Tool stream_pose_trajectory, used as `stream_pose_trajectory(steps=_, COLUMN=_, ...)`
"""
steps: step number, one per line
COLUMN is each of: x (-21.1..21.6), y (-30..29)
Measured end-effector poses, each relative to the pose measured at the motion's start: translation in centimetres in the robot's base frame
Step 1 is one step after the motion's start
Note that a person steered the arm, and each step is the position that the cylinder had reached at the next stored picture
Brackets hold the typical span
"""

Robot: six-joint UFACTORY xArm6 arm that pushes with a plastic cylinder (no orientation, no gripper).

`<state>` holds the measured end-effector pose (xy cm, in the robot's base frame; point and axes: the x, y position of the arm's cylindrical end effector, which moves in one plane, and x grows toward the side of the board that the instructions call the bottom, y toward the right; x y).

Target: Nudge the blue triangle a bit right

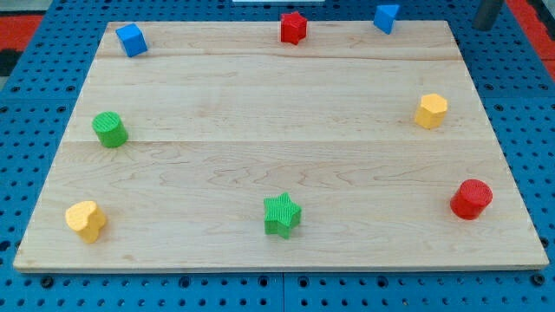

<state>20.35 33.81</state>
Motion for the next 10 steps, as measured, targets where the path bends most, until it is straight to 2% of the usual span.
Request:
stream_pose_trajectory(steps=2, x=1.4, y=0.0)
stream_pose_trajectory(steps=3, x=5.9, y=-0.1)
stream_pose_trajectory(steps=4, x=5.7, y=-0.3)
stream_pose_trajectory(steps=5, x=0.0, y=0.2)
stream_pose_trajectory(steps=8, x=-1.2, y=-1.5)
stream_pose_trajectory(steps=9, x=-1.2, y=-5.6)
stream_pose_trajectory(steps=10, x=-1.2, y=-12.6)
